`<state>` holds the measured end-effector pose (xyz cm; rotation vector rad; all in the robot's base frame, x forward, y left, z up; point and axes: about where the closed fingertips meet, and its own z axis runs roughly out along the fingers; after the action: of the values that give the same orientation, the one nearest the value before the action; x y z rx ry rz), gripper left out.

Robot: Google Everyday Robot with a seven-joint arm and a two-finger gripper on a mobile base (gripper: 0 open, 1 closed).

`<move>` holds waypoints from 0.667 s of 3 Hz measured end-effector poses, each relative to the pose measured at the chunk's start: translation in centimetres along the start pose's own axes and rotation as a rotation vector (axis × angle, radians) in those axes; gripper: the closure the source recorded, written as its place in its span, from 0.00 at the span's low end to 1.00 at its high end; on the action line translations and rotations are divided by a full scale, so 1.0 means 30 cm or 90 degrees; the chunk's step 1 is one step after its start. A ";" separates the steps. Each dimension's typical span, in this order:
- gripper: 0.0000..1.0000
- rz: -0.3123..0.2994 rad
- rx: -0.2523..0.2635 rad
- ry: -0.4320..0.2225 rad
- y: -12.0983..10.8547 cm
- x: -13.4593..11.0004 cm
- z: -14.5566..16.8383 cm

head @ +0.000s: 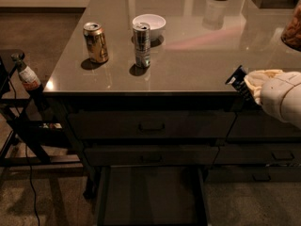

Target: Pick rxbar blueberry from bottom drawer and place on counter

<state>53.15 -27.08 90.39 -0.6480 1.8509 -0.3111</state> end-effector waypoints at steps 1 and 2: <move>1.00 0.003 -0.004 -0.004 -0.003 -0.021 0.024; 1.00 -0.012 -0.013 -0.014 -0.015 -0.075 0.077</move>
Offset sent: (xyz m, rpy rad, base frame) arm 0.0648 0.0291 0.0425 -0.0358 -0.0338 0.0660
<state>55.99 -25.93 91.53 -0.6816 1.8297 -0.2962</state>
